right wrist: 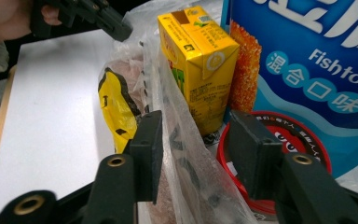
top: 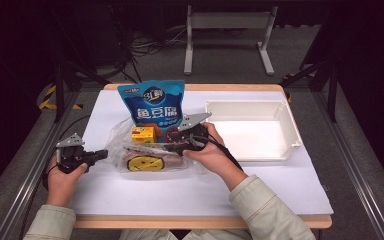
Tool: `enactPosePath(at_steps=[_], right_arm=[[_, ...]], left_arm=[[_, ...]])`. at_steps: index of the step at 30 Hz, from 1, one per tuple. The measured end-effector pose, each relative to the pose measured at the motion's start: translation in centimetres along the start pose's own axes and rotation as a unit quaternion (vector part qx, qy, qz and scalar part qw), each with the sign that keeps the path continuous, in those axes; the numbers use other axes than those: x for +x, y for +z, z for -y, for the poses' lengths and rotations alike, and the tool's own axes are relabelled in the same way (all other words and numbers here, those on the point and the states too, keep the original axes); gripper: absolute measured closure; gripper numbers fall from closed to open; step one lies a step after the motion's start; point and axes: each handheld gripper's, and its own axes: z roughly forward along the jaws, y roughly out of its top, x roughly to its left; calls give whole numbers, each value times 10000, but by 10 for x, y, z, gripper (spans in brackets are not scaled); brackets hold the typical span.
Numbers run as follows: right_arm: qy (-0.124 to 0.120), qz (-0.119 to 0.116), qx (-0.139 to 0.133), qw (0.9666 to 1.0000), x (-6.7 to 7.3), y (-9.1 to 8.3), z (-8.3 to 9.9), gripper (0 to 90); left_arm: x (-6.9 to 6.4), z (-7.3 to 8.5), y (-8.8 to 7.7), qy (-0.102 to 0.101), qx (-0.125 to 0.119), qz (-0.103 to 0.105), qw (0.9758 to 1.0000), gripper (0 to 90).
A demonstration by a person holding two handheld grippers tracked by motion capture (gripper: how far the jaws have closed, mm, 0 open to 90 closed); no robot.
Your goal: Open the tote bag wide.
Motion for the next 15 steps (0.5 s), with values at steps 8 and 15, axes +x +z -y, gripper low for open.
enactPosePath(at_steps=[8, 15], right_arm=[[-355, -79, 300, 9989, 5, 2, 1, 827], [-526, -107, 425, 9977, 15, -5, 2, 900]], left_arm=[[0, 0, 0, -17, 1, -17, 10000, 879], [1, 1, -1, -35, -7, -21, 10000, 880]])
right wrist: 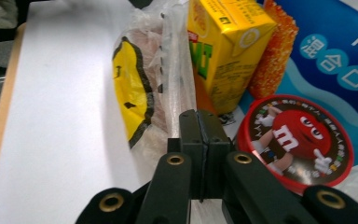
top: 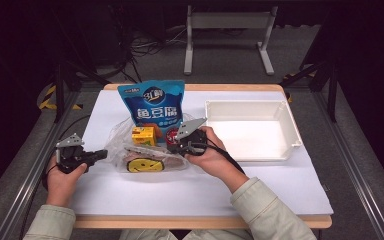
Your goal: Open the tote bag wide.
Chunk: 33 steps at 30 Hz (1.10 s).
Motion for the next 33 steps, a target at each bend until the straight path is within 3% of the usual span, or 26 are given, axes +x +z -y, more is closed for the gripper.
enactPosePath(at_steps=[17, 33], right_arm=[[81, -402, 45, 9992, 27, -17, 31, 900], [266, -420, 454, 9977, 29, -12, 59, 900]], left_arm=[[2, 1, 2, -53, 62, -33, 10000, 887], [2, 2, 2, -53, 70, -5, 10000, 887]])
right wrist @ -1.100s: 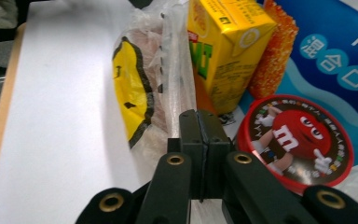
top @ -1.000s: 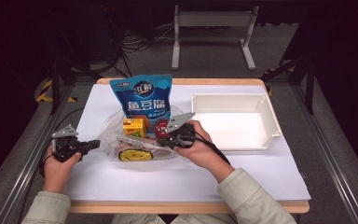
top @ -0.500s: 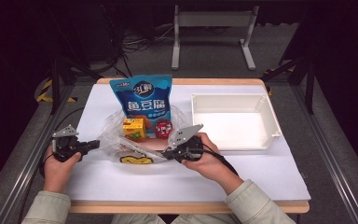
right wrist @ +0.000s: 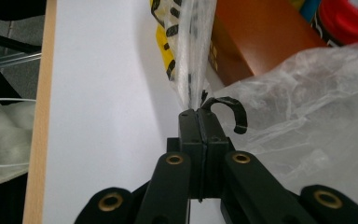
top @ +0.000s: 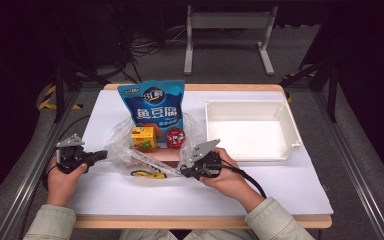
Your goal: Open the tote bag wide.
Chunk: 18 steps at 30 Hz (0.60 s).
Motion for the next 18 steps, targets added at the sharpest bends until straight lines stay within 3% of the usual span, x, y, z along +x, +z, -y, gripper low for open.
enactPosePath(at_steps=[9, 13, 18], right_arm=[[171, 27, 360, 9992, -5, 12, 12, 900], [289, 58, 552, 9980, -6, 13, 20, 900], [373, 46, 488, 9981, -5, 6, 27, 900]], left_arm=[[-1, 0, 0, -34, -8, 32, 10000, 887], [0, 1, 0, 7, 45, -49, 10000, 890], [1, 1, 0, -8, -15, 6, 10000, 890]])
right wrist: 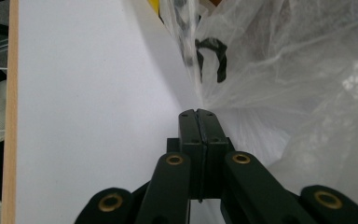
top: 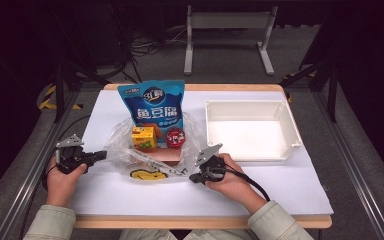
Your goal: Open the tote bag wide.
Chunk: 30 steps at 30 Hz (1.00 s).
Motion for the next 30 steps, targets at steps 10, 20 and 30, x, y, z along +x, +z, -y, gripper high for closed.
enactPosePath(at_steps=[10, 20, 30], right_arm=[[-52, 84, -751, 9971, 5, -28, -11, 875], [1, 420, -1371, 9897, 1, -34, -35, 600], [130, 603, -1186, 9910, -10, -13, -41, 467]], left_arm=[[-2, -1, 1, 39, -8, 27, 10000, 886], [-2, -1, 0, 64, -14, 28, 10000, 882], [-2, -1, 0, 92, -14, 43, 9999, 875]])
